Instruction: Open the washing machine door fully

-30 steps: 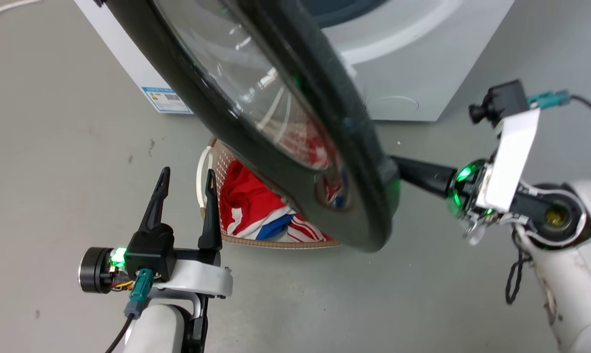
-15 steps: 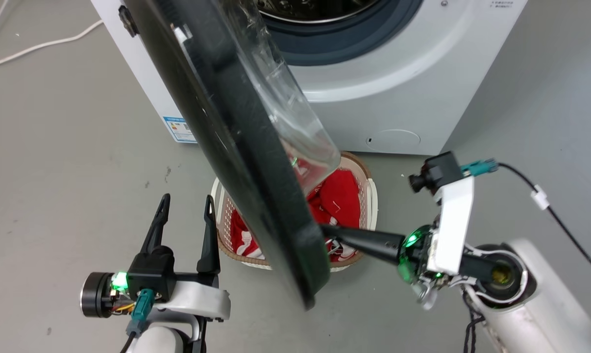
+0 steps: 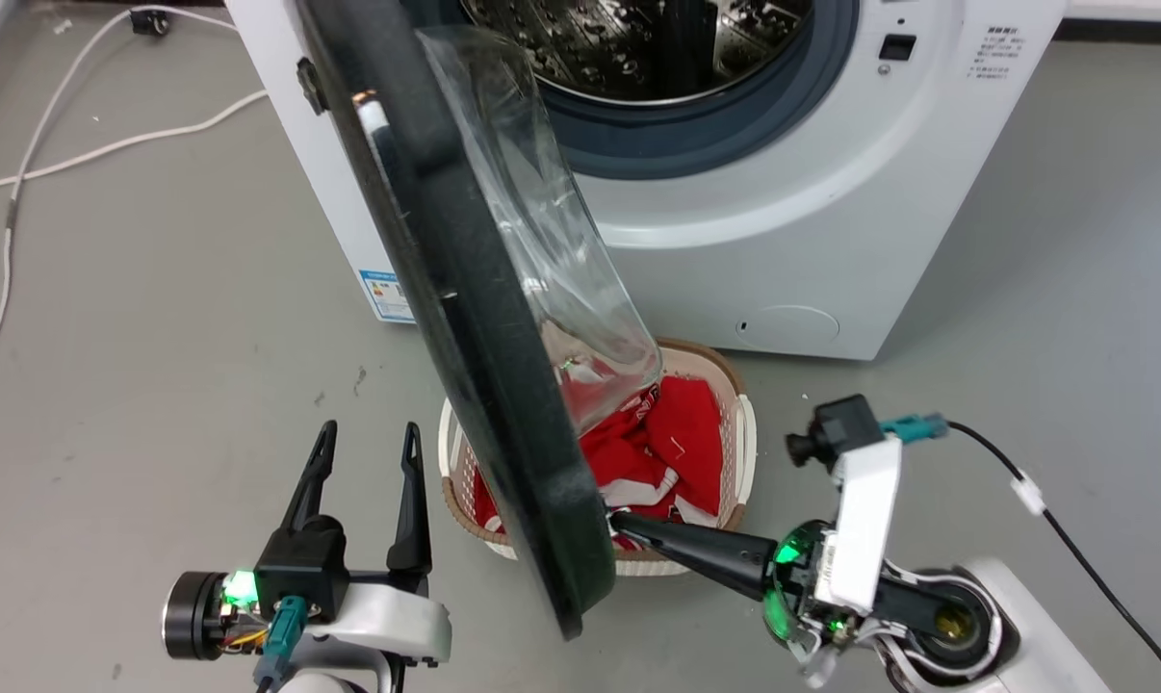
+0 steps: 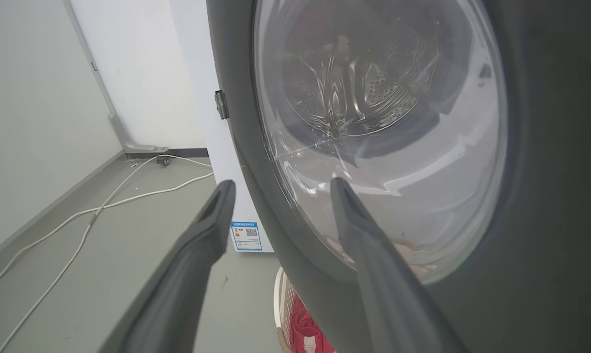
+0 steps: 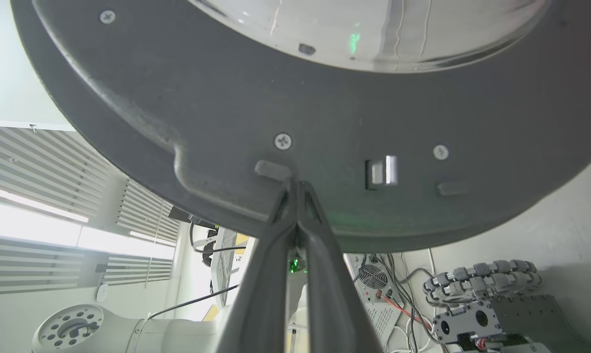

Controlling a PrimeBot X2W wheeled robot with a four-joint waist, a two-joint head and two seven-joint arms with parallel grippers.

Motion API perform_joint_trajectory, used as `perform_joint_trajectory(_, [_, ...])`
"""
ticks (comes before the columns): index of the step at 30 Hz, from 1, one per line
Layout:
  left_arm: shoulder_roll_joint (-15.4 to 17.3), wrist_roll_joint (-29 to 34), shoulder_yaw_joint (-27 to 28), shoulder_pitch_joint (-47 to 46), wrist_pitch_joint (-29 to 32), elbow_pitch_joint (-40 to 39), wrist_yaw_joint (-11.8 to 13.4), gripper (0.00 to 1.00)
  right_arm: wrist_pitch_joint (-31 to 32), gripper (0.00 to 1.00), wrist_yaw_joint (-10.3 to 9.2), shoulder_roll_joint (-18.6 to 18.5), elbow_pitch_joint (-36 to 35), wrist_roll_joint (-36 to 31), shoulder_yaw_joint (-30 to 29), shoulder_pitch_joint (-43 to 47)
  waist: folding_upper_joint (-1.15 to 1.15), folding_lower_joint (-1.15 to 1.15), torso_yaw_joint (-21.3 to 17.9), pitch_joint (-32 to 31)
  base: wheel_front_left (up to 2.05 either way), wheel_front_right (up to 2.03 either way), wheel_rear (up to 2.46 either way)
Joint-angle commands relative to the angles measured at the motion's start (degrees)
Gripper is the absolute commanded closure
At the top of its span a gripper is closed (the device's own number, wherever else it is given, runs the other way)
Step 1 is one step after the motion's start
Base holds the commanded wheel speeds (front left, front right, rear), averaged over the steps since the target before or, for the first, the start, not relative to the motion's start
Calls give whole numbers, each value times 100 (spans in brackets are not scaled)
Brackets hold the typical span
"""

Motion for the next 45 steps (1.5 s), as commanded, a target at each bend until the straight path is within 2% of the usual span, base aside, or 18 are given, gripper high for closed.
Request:
perform_joint_trajectory(1, [-2,18,22,95,-16,20,-9,0,-132,100,12,-57,-37,61,-127,231,0,1,38,-126,0,0,0])
perform_joint_trajectory(4, [-3,37,60,198,-16,28,-11,0,-380,100,13,-141,-171,18,-352,459,0,1,19,-250,0,0,0])
perform_joint_trajectory(5, [-3,43,73,230,-16,27,-10,0,-480,93,13,-164,-237,-11,-436,543,0,1,6,-292,0,0,0])
perform_joint_trajectory(6, [-2,48,81,263,-16,26,-10,0,-596,66,12,-183,-298,-23,-529,638,0,1,-5,-335,0,0,0])
perform_joint_trajectory(7, [-3,50,84,292,-16,27,-13,0,-740,44,12,-207,-367,-68,-639,726,0,1,-16,-375,0,0,0])
perform_joint_trajectory(8, [-2,53,98,324,-16,25,-17,0,-881,0,12,-220,-443,-95,-744,807,0,1,-28,-414,0,0,0])
perform_joint_trajectory(12, [-2,59,147,419,-16,25,-31,0,-1669,0,13,-206,-842,-423,-1230,1086,0,1,-88,-560,0,0,0])
perform_joint_trajectory(15, [-2,63,171,517,-16,22,-33,0,-2535,0,13,-251,-1217,-1040,-1565,1222,0,1,-133,-677,0,0,0])
perform_joint_trajectory(20, [-3,59,208,643,-16,16,-31,0,-4316,0,12,-487,-1444,-2684,-1669,1457,0,1,-201,-856,0,0,0])
perform_joint_trajectory(21, [-3,59,208,643,-16,16,-31,0,-4316,0,12,-487,-1444,-2684,-1669,1457,0,1,-201,-856,0,0,0])
perform_joint_trajectory(24, [-1,60,229,710,-16,-3,-36,0,-5455,0,12,-676,-1272,-3853,-1626,1558,0,1,-228,-905,0,0,0])
perform_joint_trajectory(25, [-2,62,238,729,-16,-7,-34,0,-5648,0,12,-726,-1196,-4263,-1619,1567,0,1,-240,-920,0,0,0])
perform_joint_trajectory(28, [1,61,261,751,-16,-29,-31,0,-5872,0,13,-636,-1087,-5498,-1761,1628,0,1,-273,-954,0,0,0])
perform_joint_trajectory(32, [-1,36,265,809,-16,-55,-29,0,-5883,0,6,-144,-1397,-7249,-2309,1813,0,1,-296,-970,0,0,0])
perform_joint_trajectory(34, [-3,29,260,819,-16,-63,-25,0,-5885,0,7,179,-1512,-7830,-2520,1982,0,1,-296,-979,0,0,0])
perform_joint_trajectory(37, [-2,17,252,838,-16,-72,-17,0,-5885,0,6,330,-1733,-8711,-2561,2187,0,1,-296,-990,0,0,0])
perform_joint_trajectory(39, [-2,15,249,839,-16,-75,-10,0,-5886,0,6,420,-1814,-9077,-2574,2356,0,1,-303,-994,0,0,0])
perform_joint_trajectory(45, [-2,0,242,866,-16,-68,-15,0,-5887,0,6,609,-1797,-9309,-2724,2721,0,1,-315,-1013,0,0,0])
